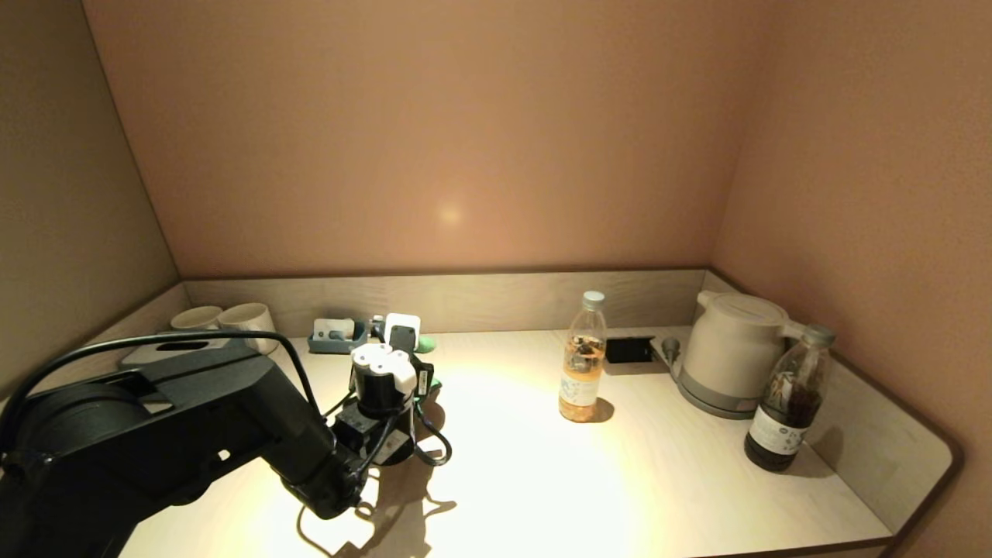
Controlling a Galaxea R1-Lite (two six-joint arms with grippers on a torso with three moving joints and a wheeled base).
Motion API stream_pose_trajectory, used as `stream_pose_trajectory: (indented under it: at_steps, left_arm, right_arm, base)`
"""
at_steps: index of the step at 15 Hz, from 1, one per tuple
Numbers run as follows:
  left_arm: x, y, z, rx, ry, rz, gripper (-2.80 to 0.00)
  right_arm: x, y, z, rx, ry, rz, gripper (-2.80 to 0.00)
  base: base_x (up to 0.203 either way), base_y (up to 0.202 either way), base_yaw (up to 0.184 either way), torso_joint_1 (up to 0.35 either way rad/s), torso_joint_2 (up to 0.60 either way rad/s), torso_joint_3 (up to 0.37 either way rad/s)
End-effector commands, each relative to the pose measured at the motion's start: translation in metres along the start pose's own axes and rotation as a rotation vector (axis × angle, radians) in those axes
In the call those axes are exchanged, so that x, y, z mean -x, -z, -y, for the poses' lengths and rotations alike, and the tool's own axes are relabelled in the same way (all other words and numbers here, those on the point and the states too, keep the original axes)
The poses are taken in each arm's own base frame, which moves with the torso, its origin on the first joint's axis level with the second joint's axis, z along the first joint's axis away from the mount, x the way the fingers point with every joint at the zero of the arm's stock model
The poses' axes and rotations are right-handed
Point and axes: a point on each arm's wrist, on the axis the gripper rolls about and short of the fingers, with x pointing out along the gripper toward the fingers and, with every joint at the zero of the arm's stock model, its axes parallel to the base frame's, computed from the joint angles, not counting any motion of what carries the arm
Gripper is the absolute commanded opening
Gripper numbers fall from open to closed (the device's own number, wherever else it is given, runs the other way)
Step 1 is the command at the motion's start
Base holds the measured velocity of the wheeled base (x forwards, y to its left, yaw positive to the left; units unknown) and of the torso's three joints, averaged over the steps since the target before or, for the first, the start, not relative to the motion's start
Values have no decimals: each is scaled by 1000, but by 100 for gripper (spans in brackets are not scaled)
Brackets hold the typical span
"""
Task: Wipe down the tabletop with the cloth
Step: Sweep the stains on the table, then place the tablecloth
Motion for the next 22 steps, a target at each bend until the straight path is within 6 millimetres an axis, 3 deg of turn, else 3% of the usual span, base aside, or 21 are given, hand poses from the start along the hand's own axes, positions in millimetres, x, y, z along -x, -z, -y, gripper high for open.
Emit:
stream_pose_trajectory:
  at_steps: [1,5,8,12,15,22]
  left_arm:
    - [15,-64,-26,90,-25,93,-280]
    - [56,-148,-84,187,-81,179,-280]
    - [92,-187,-139,206,-177,166,-280]
    - [98,-182,-236,120,-448,30,-280]
    - [109,-173,-296,108,-535,-44,-280]
    - [126,-134,-389,277,-298,-198,-280]
  right_arm:
    - [0,0,0,0,-1,-1,-280]
    - [0,0,0,0,1,-1,-280]
    - [0,0,0,0,-1,-1,-280]
    - [0,0,0,0,-1,-1,-280]
    - [0,0,0,0,-1,-1,-280]
    - [0,0,0,0,-1,-1,-280]
  base:
    - [0,0,0,0,0,0]
    - [0,0,0,0,0,0]
    - [0,0,0,0,0,0]
    - [0,0,0,0,0,0]
    - [0,0,0,0,0,0]
    - [0,0,0,0,0,0]
